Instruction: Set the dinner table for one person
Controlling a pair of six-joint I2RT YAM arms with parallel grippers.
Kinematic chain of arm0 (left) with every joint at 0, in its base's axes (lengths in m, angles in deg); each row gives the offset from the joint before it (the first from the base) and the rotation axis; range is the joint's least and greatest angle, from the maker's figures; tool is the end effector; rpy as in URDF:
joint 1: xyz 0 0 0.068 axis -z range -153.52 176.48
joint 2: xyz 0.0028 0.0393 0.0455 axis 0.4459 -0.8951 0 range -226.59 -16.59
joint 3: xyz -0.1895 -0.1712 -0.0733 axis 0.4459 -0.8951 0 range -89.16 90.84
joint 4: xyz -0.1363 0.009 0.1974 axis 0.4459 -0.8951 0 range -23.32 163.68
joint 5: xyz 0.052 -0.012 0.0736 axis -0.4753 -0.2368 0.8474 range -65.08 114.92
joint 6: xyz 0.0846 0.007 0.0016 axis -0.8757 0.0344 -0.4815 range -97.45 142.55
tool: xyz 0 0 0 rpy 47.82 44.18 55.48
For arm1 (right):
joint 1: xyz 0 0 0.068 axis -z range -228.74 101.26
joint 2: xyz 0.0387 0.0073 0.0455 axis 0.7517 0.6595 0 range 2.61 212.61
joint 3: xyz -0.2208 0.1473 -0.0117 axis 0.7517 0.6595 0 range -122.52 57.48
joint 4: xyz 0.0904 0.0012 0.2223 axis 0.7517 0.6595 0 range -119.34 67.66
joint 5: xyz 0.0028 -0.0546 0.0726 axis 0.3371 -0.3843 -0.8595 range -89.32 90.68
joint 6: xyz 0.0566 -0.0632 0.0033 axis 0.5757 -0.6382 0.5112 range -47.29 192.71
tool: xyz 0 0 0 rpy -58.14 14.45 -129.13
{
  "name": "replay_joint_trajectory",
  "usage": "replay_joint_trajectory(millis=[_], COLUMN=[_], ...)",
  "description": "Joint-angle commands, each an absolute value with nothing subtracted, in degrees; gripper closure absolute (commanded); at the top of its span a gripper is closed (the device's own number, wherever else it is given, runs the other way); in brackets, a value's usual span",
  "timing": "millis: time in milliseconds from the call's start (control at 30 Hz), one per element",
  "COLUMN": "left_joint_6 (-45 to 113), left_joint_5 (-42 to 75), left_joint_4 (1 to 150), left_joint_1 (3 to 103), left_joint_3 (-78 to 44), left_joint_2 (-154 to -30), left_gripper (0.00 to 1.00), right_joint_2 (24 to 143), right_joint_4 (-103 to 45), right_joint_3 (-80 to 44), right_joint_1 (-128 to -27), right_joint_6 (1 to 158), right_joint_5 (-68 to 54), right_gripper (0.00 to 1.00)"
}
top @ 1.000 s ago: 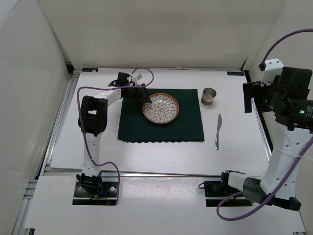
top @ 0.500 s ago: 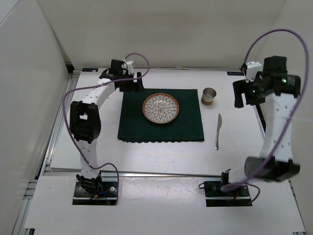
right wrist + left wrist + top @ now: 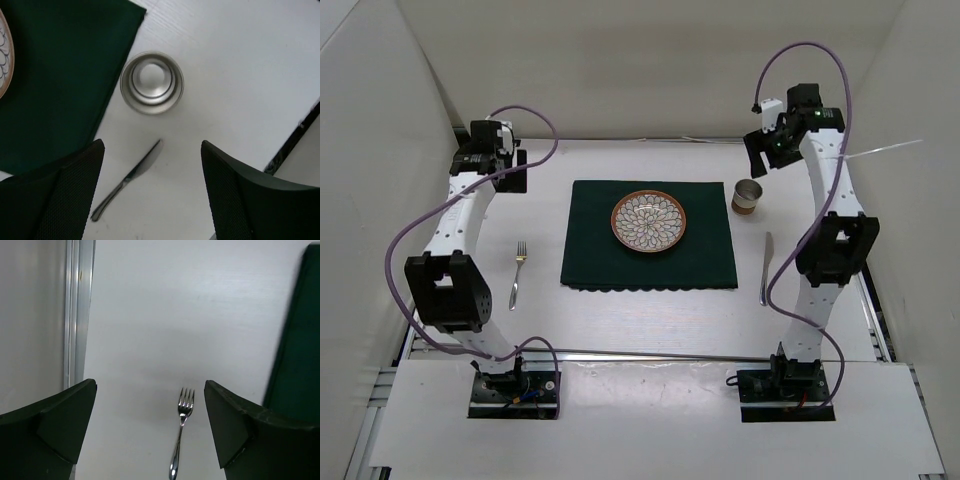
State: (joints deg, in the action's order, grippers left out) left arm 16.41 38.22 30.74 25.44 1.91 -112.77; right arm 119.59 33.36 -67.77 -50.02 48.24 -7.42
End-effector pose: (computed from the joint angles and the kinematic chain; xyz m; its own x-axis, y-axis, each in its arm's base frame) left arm 0.3717 0.0240 0.2996 -0.7577 0.0902 -0.6464 -0.0911 0.9661 0.2416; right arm 0.4331 0.0201 0.3131 -0.6970 -0.4259 -0.5769 -0.4317 0.8916 -0.1366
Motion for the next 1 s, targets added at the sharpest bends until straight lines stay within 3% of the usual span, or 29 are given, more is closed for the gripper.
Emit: replay_joint_trajectory(millis=[0, 167, 500, 967], left_joint_6=[14.99, 14.29, 10.59, 11.12], left_joint_5=[41.44, 40.83, 42.76, 42.23], left_joint_4=[27.53, 26.92, 25.78, 25.77], left_joint_1=[25.43, 23.58, 20.24, 17.34], left_joint_3=[-0.99, -1.62, 3.91, 5.58], left_joint_2=[-108.70, -108.08, -109.22, -110.36], left_gripper=[0.00, 0.00, 0.00, 0.00], right_joint_2=[119.69, 113.97, 120.55, 120.55], right_joint_4=[23.90, 5.05, 8.10, 9.16], right_joint_3=[-63.78, -47.30, -52.03, -45.89], right_joint_1=[-51.19, -50.68, -52.25, -53.40], right_joint_6=[45.21, 39.84, 43.36, 45.20], right_joint_5=[-11.17, -17.94, -19.45, -19.45], right_gripper=[0.20, 0.23, 0.25, 0.33])
